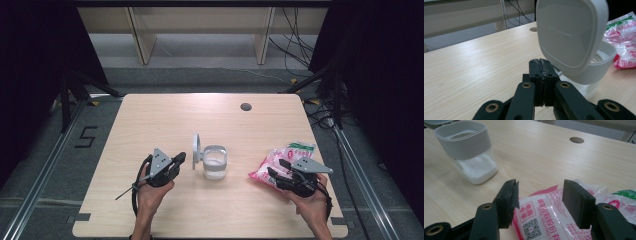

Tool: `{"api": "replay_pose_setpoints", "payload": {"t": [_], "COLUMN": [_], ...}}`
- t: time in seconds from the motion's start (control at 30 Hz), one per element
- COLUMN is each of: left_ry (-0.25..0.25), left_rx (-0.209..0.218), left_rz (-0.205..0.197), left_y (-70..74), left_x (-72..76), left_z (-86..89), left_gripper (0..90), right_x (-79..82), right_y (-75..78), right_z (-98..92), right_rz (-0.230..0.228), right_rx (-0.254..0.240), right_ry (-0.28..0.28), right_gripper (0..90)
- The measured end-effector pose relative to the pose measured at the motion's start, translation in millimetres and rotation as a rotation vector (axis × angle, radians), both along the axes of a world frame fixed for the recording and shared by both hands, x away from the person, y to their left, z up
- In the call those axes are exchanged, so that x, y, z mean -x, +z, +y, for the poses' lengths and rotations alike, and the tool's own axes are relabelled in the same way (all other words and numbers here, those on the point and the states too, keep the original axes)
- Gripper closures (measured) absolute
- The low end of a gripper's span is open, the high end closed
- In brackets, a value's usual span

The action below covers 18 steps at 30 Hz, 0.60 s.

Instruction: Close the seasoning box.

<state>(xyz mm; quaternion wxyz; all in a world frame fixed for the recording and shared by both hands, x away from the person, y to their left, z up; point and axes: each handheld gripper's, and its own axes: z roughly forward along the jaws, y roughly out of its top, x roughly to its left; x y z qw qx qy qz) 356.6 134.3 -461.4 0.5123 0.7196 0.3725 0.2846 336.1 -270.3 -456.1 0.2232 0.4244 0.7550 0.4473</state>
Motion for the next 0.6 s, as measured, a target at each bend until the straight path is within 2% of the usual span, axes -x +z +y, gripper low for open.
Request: {"api": "replay_pose_setpoints", "payload": {"t": [0.07, 0.1, 0.17, 0.2, 0.27, 0.3, 0.37, 0.4, 0.43, 0.47, 0.6], "left_ry": [0.001, -0.001, -0.01, -0.007, -0.014, -0.015, -0.026, -0.024, -0.027, -0.029, -0.047], "left_rx": [-0.016, -0.013, -0.025, -0.034, -0.05, -0.041, -0.038, -0.039, -0.035, -0.033, -0.014], "left_rz": [-0.006, -0.013, -0.029, -0.025, -0.031, -0.032, -0.034, -0.031, -0.03, -0.03, -0.029], "left_y": [2.5, 3.9, 7.3, 8.6, 10.5, 11.1, 11.3, 11.8, 12.1, 12.4, 14.6], "left_x": [1.5, 2.7, 3.0, 2.7, 2.1, 2.5, 2.6, 3.1, 3.1, 2.8, 0.9], "left_z": [-0.6, -1.8, -3.6, -4.3, -6.1, -7.2, -8.1, -8.3, -8.6, -8.8, -10.8], "left_gripper": [89.0, 89.1, 89.1, 89.2, 89.3, 89.3, 89.4, 89.4, 89.4, 89.4, 89.4], "right_x": [-1.9, 1.5, 2.3, 1.8, 1.5, 0.7, 2.6, 2.8, 3.7, 4.9, 4.8], "right_y": [-1.7, -1.4, -1.6, -2.2, -2.3, -3.6, -3.5, -3.9, -3.3, -3.5, -3.7], "right_z": [0.6, 2.7, 3.3, 3.9, 2.9, 3.6, 4.7, 6.2, 6.3, 8.7, 7.9], "right_rz": [-0.02, 0.004, 0.001, -0.006, -0.016, -0.017, -0.015, -0.018, -0.019, -0.003, -0.032], "right_rx": [0.021, 0.007, 0.01, 0.0, 0.024, 0.018, 0.035, 0.025, 0.041, 0.017, 0.035], "right_ry": [0.035, 0.009, 0.018, 0.03, 0.04, 0.056, 0.051, 0.058, 0.05, 0.056, 0.079], "right_gripper": [45.8, 45.8, 45.8, 45.8, 45.8, 45.8, 46.7, 47.0, 47.0, 47.0, 46.8]}}
